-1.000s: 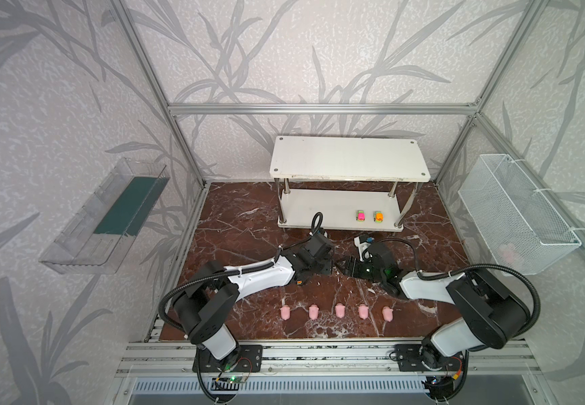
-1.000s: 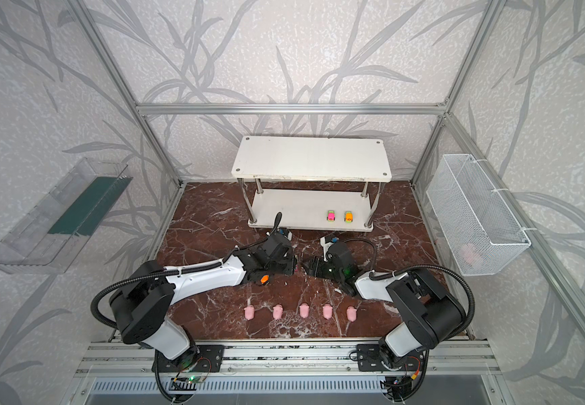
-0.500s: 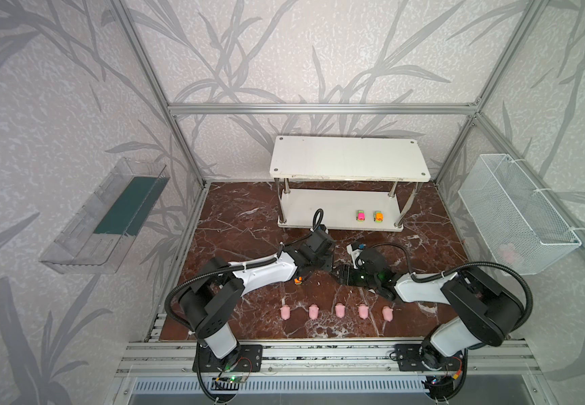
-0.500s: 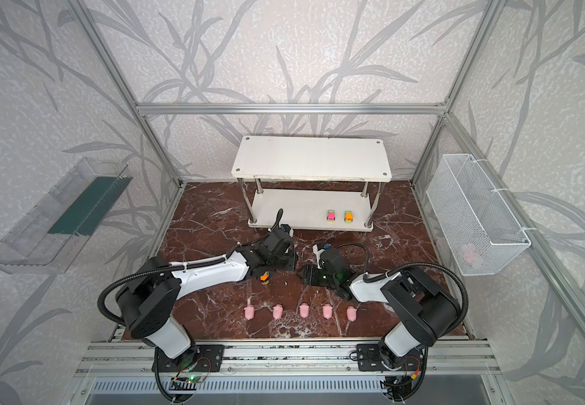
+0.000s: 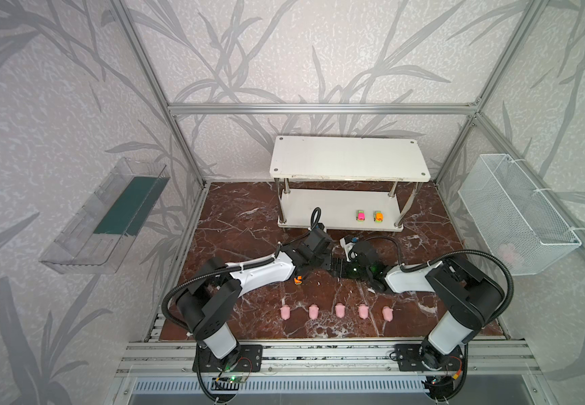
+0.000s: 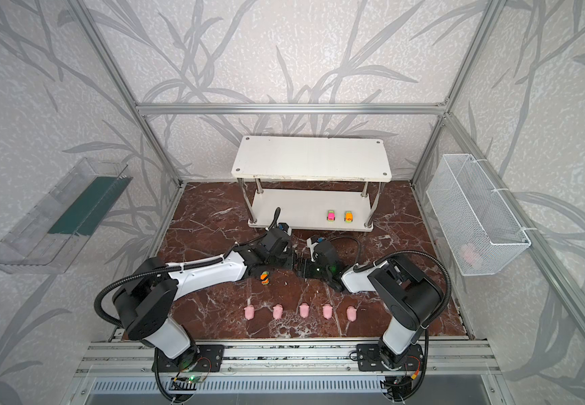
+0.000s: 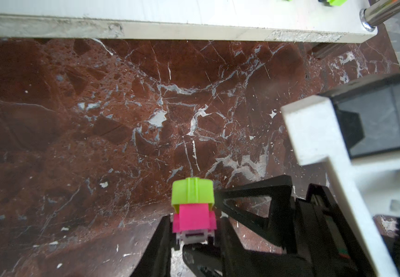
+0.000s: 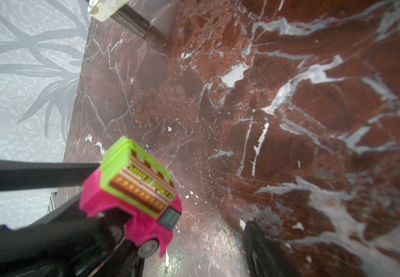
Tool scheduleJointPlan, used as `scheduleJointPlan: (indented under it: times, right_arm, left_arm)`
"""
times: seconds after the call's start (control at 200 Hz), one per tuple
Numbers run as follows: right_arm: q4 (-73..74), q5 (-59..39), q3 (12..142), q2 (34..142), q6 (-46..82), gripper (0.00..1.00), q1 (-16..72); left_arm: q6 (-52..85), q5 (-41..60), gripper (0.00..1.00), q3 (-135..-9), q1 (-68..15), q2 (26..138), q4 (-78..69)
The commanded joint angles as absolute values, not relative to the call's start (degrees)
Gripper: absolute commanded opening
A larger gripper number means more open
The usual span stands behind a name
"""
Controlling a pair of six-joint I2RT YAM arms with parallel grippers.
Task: Place and organize the plastic toys onto the shelf
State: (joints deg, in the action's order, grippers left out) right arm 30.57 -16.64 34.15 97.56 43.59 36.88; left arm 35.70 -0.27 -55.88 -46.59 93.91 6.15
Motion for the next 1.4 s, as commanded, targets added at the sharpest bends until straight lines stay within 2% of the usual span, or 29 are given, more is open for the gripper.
scheduleJointPlan:
  times: [0.0,0.52,1.015,1.295,1.394]
  right_arm:
    - [28.48,-15.12,35.26,99.80,42.99,0.65,35.22]
    - [27.57,-16.52,37.47,105.37,40.08,0.65,33.74]
    - [25.65,-14.94,34.73,101.25,38.44,0.65,31.86]
    - [24.56,-15.12,32.27,95.91,38.23,0.65,28.49]
    - [24.13,-15.29,31.41,93.88,38.10,0.65,27.64]
  left_arm:
    - [36.10,0.62,0.29,-53.60,-47.02,92.26,4.97]
    - [36.46,0.86,0.29,-49.38,-47.02,97.66,0.31]
    - [37.64,1.46,0.29,-48.99,-47.04,101.96,0.43]
    - [36.66,0.88,0.50,-50.70,-47.21,101.28,3.35]
    - [36.80,0.23,0.52,-50.88,-47.29,100.11,3.78]
